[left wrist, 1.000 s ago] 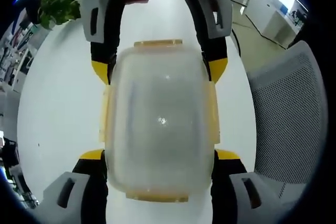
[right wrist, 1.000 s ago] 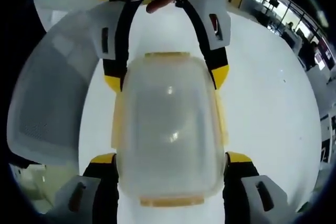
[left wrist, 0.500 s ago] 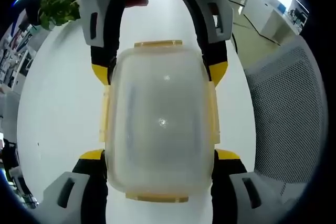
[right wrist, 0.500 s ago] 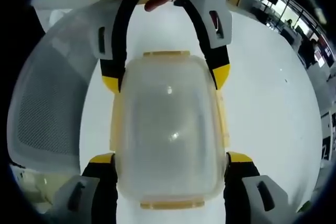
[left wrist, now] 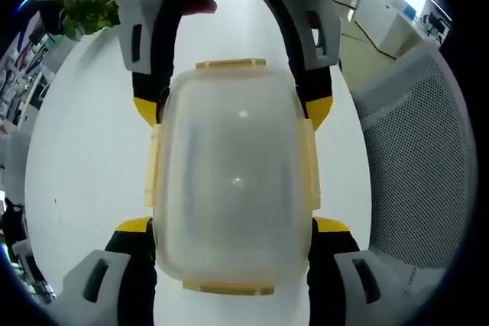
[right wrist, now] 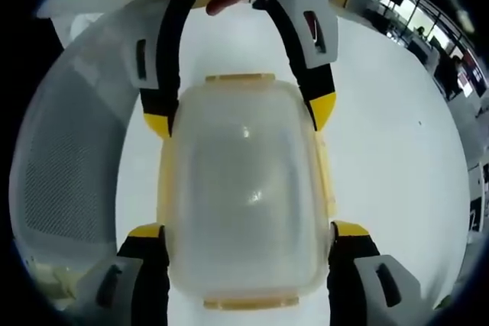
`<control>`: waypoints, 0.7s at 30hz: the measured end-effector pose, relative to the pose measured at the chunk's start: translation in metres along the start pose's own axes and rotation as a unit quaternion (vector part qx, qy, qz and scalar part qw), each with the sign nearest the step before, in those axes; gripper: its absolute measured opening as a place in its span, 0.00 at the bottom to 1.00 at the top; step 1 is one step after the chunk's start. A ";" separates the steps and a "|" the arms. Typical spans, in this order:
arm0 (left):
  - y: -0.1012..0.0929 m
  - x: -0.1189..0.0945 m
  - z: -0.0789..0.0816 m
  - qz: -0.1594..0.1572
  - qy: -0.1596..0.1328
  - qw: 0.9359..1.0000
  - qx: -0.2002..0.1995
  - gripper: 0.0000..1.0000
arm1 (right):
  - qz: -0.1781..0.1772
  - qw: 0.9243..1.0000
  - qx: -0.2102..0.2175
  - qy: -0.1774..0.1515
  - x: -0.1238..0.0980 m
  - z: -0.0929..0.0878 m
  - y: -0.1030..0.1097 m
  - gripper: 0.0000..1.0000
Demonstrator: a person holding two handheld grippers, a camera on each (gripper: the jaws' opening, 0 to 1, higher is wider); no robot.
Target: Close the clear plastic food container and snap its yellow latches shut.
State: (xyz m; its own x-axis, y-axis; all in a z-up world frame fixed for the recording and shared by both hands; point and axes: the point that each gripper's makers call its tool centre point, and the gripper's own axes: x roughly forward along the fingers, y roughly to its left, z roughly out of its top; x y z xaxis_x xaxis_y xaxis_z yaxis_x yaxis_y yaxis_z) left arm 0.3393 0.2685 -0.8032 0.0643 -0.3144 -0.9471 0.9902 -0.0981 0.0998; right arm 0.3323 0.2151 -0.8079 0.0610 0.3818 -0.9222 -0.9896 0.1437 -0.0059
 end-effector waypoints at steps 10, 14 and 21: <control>-0.001 -0.004 -0.009 -0.004 -0.004 1.000 0.006 0.82 | 0.002 1.000 0.006 -0.002 0.005 0.010 0.002 0.88; 0.000 -0.004 -0.012 -0.005 -0.003 1.000 0.008 0.82 | 0.003 1.000 0.007 0.000 0.006 0.013 0.003 0.88; -0.001 -0.006 -0.017 -0.006 -0.006 1.000 0.010 0.82 | 0.001 1.000 0.010 0.004 0.010 0.018 0.003 0.88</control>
State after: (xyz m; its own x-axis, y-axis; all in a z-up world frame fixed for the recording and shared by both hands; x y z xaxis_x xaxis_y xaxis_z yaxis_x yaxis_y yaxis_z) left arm 0.3405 0.2869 -0.8029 0.0515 -0.3239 -0.9447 0.9883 -0.1198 0.0949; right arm 0.3326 0.2356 -0.8099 0.0573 0.3740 -0.9257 -0.9870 0.1604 0.0037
